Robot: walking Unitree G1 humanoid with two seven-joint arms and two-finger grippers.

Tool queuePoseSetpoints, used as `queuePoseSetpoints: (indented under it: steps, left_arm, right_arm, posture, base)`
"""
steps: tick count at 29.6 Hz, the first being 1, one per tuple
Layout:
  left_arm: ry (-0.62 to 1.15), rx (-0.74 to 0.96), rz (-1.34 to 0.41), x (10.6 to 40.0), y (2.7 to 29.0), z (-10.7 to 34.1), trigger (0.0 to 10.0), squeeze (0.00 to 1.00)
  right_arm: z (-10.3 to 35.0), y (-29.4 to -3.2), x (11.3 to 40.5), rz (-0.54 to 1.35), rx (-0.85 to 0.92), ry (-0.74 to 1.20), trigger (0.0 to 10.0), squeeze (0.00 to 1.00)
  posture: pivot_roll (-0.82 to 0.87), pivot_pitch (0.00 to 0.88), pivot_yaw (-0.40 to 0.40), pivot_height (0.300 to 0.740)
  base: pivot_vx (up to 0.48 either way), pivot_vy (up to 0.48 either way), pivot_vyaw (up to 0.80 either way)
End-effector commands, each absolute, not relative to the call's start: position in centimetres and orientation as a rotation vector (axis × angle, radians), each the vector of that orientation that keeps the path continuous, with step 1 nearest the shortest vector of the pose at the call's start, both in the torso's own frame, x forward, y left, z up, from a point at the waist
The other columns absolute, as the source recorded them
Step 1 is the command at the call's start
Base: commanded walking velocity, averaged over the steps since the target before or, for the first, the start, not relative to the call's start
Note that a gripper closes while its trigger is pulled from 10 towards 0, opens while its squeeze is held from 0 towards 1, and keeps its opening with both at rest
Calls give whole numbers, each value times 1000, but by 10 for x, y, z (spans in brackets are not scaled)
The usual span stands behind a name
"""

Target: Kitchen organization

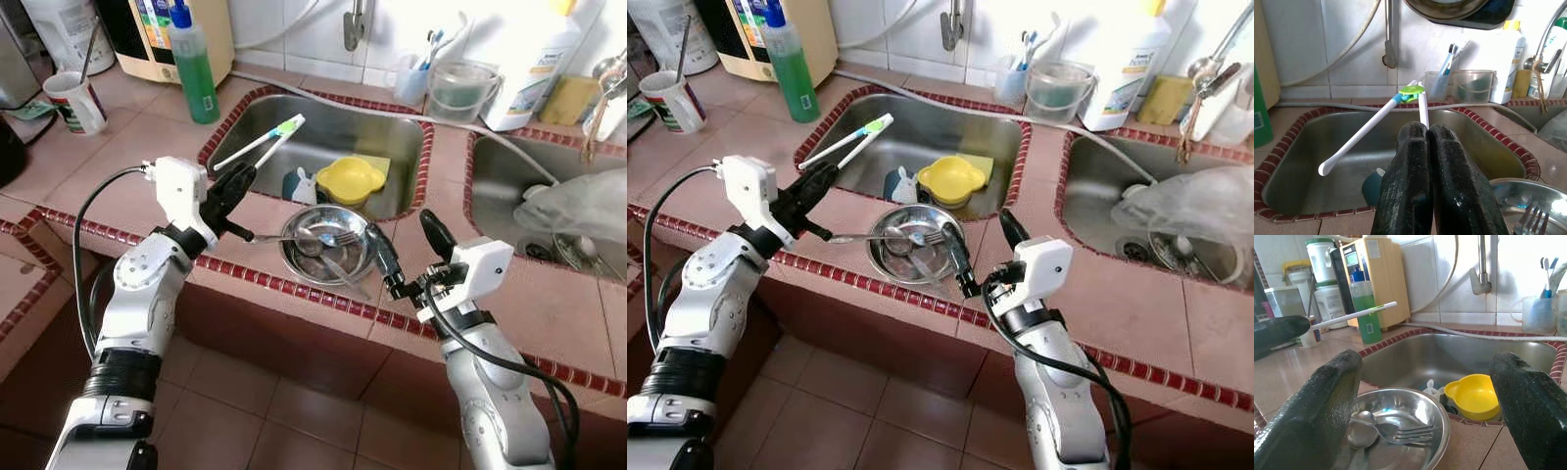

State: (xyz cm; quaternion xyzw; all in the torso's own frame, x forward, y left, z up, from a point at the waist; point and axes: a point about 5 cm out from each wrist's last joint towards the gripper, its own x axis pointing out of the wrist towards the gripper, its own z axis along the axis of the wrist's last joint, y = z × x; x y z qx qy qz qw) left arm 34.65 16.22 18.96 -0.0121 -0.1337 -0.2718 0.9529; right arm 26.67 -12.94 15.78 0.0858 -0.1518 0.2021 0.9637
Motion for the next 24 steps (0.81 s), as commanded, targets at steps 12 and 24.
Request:
queuePoseSetpoints:
  steps: [12,24]
  left_arm:
    - [-258,2,-581,347,159,188,10000,0]
    - [-258,8,-597,349,156,189,10000,0]
  right_arm:
    - [155,-131,266,406,166,-303,10000,0]
    - [153,-132,264,406,164,-297,10000,0]
  posture:
    - [-10,96,38,740]
    - [-16,88,42,740]
  base:
    - [307,0,0]
    - [311,0,0]
